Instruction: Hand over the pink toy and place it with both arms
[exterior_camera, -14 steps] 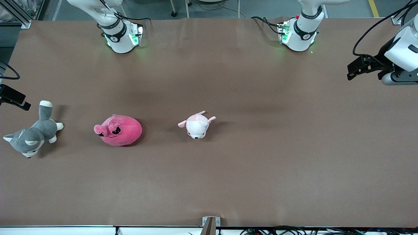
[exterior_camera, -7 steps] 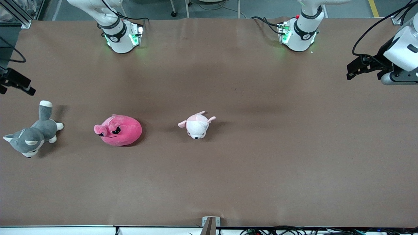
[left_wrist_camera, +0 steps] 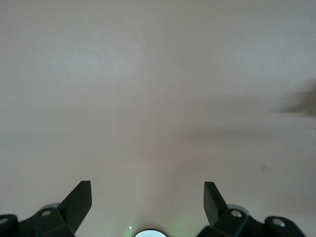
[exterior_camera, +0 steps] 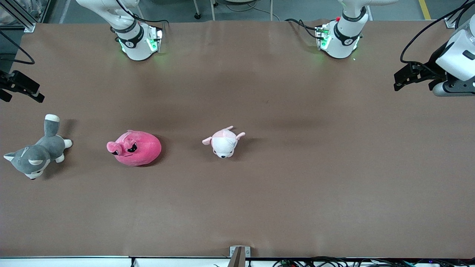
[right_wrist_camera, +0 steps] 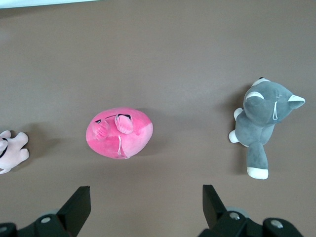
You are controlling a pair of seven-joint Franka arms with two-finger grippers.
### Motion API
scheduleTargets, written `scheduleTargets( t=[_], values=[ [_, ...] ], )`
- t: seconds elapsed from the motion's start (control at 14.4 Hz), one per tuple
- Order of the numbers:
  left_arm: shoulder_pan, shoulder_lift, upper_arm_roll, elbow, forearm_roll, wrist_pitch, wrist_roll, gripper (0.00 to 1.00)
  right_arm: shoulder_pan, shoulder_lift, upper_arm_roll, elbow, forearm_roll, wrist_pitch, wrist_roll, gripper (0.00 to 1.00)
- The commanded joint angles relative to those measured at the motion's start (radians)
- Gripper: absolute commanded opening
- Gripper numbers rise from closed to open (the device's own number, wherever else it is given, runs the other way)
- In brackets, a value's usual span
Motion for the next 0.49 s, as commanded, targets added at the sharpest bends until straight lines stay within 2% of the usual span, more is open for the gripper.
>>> scheduleTargets(
  t=[0.0,0.42],
  values=[
    [0.003,-0.016,-0.004,-0.010,0.006,-0.001,0.010,1.00,0.022,-0.022,-0.001,-0.029,-0.048,0.024,-0.005,1.00],
    [0.004,0.007,-0.004,0.025,0.006,-0.001,0.007,1.00,0.024,-0.022,-0.001,-0.029,-0.065,0.020,-0.012,1.00]
  ],
)
